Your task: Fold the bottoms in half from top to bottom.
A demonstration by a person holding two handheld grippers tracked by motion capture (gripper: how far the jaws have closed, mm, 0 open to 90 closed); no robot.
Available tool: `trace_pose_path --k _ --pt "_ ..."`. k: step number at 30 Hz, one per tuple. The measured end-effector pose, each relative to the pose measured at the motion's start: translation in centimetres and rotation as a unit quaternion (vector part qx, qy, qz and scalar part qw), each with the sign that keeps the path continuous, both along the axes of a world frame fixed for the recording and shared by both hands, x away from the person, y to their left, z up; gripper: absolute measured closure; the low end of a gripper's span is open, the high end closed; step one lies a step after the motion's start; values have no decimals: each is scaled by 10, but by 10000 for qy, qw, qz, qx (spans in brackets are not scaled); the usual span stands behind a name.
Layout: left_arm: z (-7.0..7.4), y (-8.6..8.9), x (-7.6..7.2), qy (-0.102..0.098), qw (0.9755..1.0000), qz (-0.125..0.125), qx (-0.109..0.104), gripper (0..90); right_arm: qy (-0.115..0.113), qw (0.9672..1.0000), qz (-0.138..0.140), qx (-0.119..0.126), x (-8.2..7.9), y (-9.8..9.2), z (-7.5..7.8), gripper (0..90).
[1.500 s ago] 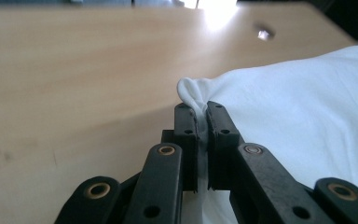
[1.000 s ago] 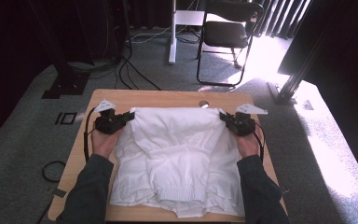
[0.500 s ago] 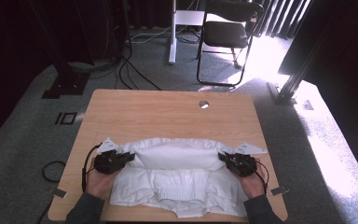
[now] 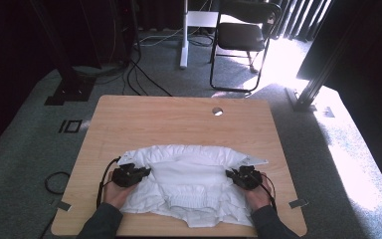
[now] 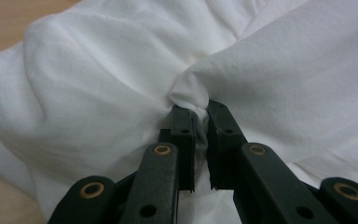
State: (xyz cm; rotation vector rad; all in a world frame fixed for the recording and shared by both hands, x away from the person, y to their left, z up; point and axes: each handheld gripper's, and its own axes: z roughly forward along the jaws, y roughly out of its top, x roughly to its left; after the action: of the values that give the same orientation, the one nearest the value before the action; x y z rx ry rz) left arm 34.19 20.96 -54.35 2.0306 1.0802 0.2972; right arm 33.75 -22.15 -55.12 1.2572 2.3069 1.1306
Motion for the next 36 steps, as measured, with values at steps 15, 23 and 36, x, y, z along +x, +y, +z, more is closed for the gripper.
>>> trace_pose_path --k 15,23,36 --pt "10 -14 75 -137 9953 678 678 832 92 9991 -368 -167 72 19 6 808" --pt "22 -11 87 -186 9938 962 517 847 73 9981 -544 -294 98 30 12 808" --pt "103 12 83 -1073 9878 939 -625 862 -1088 9915 -627 343 87 5 94 816"
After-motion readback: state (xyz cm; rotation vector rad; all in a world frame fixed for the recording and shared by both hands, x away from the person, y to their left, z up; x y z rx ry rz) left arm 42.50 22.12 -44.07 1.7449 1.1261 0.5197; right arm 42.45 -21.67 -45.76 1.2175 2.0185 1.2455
